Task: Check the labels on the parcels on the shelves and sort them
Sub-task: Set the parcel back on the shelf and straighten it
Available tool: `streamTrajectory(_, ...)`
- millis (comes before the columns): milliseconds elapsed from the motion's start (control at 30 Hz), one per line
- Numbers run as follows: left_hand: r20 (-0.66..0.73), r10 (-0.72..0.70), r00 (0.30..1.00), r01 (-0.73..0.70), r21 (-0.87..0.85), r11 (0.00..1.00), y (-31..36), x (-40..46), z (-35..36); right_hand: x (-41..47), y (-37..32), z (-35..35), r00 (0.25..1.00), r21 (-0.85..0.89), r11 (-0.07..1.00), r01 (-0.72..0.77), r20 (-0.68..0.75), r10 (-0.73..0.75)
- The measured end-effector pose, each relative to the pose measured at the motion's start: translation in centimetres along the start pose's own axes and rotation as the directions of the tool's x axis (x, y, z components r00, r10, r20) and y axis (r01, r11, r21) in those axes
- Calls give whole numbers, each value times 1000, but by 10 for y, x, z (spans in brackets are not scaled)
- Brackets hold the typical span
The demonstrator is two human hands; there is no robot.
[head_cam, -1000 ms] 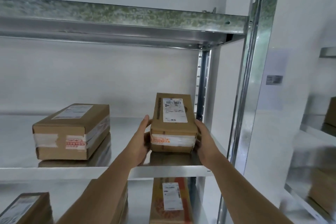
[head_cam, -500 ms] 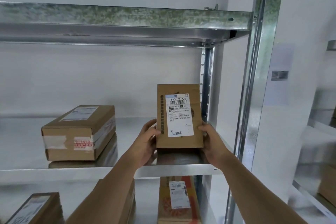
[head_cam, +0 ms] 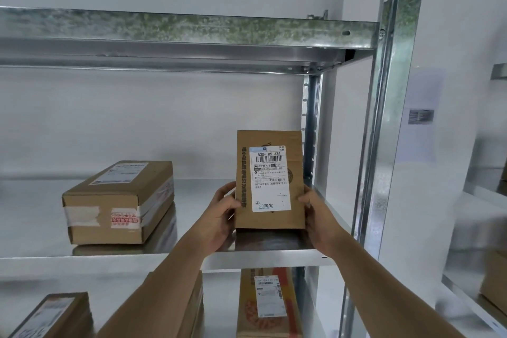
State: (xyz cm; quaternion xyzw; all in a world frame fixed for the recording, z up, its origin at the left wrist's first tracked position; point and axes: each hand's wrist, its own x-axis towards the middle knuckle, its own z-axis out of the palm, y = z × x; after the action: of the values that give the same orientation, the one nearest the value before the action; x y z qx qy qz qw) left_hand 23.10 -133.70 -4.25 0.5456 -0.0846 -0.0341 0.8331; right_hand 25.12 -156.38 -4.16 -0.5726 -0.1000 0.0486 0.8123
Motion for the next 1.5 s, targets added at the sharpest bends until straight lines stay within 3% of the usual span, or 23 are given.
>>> streamTrajectory(533, 10, 19, 1000, -19, 10, 1000, -1, 0, 0, -5, -2, 3, 1000, -26, 1000, 2, 0, -2)
streamTrajectory(767, 66, 61, 996, -68, 120, 990, 1, -1, 1, -11, -7, 6, 1000, -57, 998, 8, -22, -10)
streamTrajectory(1033, -43, 69, 997, -66, 54, 996, -2, 2, -5, -13, -7, 4, 997, -19, 1000, 10, -75, -11)
streamTrajectory(1267, -111, 136, 984, -113, 188, 976, -4, 2, 1, -17, -7, 1, 999, -37, 998, 41, -16, -42)
streamTrajectory(1367, -139, 117, 983, -80, 248, 965, -5, 3, 3, -16, -5, -1, 997, -97, 993, 60, 50, -56)
streamTrajectory(1500, -143, 44, 989, -15, 196, 980, 2, -2, 12, -18, -4, 2, 988, -214, 971, 104, 137, -75)
